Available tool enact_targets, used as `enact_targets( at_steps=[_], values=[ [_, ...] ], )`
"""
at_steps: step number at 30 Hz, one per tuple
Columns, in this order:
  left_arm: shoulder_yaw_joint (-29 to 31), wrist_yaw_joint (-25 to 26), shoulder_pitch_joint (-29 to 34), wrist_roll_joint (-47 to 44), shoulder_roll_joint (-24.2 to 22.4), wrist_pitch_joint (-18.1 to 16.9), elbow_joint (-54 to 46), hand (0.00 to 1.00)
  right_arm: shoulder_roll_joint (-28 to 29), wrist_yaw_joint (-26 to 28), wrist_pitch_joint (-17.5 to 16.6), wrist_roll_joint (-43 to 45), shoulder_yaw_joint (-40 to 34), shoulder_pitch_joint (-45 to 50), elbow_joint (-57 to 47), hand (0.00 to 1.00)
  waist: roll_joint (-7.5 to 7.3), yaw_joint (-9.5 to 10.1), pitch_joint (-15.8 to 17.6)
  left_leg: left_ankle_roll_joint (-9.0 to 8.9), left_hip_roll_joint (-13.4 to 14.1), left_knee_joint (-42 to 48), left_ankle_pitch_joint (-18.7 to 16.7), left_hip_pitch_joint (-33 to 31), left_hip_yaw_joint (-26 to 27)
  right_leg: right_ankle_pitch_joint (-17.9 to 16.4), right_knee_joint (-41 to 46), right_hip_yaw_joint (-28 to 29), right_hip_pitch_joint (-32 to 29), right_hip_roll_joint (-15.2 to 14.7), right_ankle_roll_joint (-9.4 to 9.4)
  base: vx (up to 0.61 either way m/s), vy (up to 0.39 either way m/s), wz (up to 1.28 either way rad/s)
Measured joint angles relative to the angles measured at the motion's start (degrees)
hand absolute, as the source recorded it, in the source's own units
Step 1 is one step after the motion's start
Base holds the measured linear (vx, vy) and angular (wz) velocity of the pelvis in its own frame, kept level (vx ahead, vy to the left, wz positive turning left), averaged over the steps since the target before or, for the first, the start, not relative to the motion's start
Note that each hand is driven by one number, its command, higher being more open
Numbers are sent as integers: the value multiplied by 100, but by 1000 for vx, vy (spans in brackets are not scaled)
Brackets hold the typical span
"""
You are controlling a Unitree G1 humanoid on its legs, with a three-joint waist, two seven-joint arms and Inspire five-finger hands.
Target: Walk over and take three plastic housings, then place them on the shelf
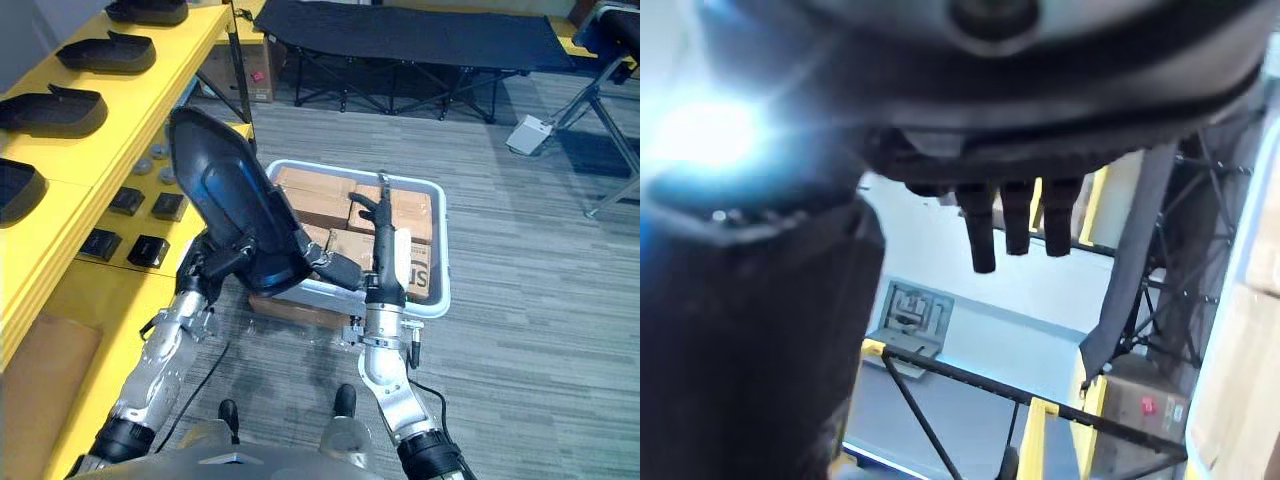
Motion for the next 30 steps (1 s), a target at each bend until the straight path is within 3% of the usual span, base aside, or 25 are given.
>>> enact_targets(
  at_steps=[4, 8, 10, 15, 18, 21, 25, 28, 29, 30],
  values=[
    [459, 430, 460, 1120, 13, -248, -27, 0, 29, 1028, -165, 1131, -422, 397, -355, 100, -42, 12, -128, -14, -4, -17, 9, -3, -28, -28, -1, -29, 6, -2, 4, -2, 0, 3],
    [840, 1208, 940, 2004, 8, -356, -103, 0, 31, 1914, -170, 2289, -964, 911, -667, 100, -136, -7, -244, -15, -2, -39, 9, -4, -36, -90, -2, -47, 3, -2, -11, 2, 0, 1],
    [1007, 1551, 1141, 2185, 6, -359, -335, 0, 52, 2381, -163, 3044, -1096, 1219, -715, 100, -180, -11, -281, -3, -3, -78, 6, -2, -33, -99, -2, -47, -12, -1, -21, 0, 0, 0],
    [1298, 1719, 1370, 1880, -127, -676, -724, 0, 342, 2910, 149, 3434, -1143, 1722, -714, 100, -152, -30, -383, 3, -4, -96, -8, -1, -33, -109, -2, -54, -17, -1, -38, 0, 0, 0],
    [1370, 1748, 1413, 1658, -236, -923, -1030, 0, 430, 2797, 527, 3108, -1163, 1812, -566, 100, -137, -19, -395, 2, -4, -96, -8, -7, -63, -116, -3, -92, -1, -3, -42, 2, 3, 4],
    [1422, 1804, 1425, 1461, -294, -1085, -1424, 0, 432, 2357, 1098, 2347, -1083, 1735, -111, 100, -110, 12, -409, 16, -14, -94, 4, -38, -230, -154, -7, -285, 95, -15, -49, 0, 0, 24],
    [1615, 1846, 1569, 1348, -336, -1108, -1966, 0, 425, 2262, 1359, 2175, -649, 1604, -7, 100, -19, 133, -444, 25, -33, -76, 71, -217, -665, -233, -8, -766, 247, -20, -24, 7, -15, 62],
    [1893, 1876, 1704, 1234, -527, -1114, -2276, 0, 396, 2146, 1530, 1762, -176, 1049, 108, 100, 51, 376, -453, 2, -70, -79, 234, -359, -1160, -300, -6, -1319, 475, -7, 12, -7, -43, 95],
    [2003, 1880, 1813, 1233, -605, -1114, -2346, 0, 399, 2029, 1630, 1493, -80, 832, 185, 100, 63, 462, -457, 92, -121, -69, 317, -438, -1244, -358, -3, -1646, 635, -30, 42, -33, -40, 154],
    [2091, 1796, 1902, 1200, -630, -1114, -2402, 0, 412, 1888, 1688, 1350, -51, 730, 189, 100, 67, 451, -453, 451, -193, -81, 360, -581, -1155, -429, -1, -2157, 844, -92, 89, -32, -31, 182]
  ],
)
